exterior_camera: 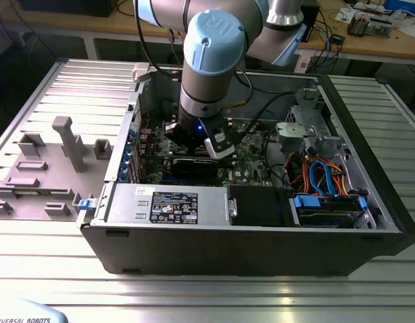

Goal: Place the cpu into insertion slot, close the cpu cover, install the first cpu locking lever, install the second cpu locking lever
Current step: 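Install the second cpu locking lever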

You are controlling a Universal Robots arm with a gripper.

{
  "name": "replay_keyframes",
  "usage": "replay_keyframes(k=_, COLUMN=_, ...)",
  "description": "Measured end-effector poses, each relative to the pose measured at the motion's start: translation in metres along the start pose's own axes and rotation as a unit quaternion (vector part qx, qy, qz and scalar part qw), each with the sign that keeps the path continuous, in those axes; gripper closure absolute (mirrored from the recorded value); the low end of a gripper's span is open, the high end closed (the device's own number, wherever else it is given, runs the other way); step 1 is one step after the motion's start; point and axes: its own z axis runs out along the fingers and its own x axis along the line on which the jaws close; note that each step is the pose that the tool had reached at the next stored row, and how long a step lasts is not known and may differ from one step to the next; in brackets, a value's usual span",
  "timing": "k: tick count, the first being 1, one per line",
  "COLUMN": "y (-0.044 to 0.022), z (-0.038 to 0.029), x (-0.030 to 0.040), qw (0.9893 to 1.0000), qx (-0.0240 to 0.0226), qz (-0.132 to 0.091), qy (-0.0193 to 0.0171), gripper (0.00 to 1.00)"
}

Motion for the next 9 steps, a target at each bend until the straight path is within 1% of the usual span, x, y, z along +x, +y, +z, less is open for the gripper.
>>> replay_keyframes(k=3, y=-0.0001, z=0.0004, x=0.0000, qw=0.9999, qx=-0.0111, qz=-0.001, qy=-0.0007, gripper=0.89)
replay_keyframes(k=5, y=-0.0003, z=0.0014, x=0.0000, qw=0.9999, qx=-0.0131, qz=-0.001, qy=-0.0013, gripper=0.89)
replay_keyframes(k=8, y=-0.0010, z=0.0034, x=-0.0002, qw=0.9999, qx=-0.0140, qz=-0.002, qy=-0.0032, gripper=0.89)
replay_keyframes(k=9, y=-0.0011, z=0.0040, x=-0.0003, qw=0.9999, qx=-0.0152, qz=-0.002, qy=-0.0038, gripper=0.89)
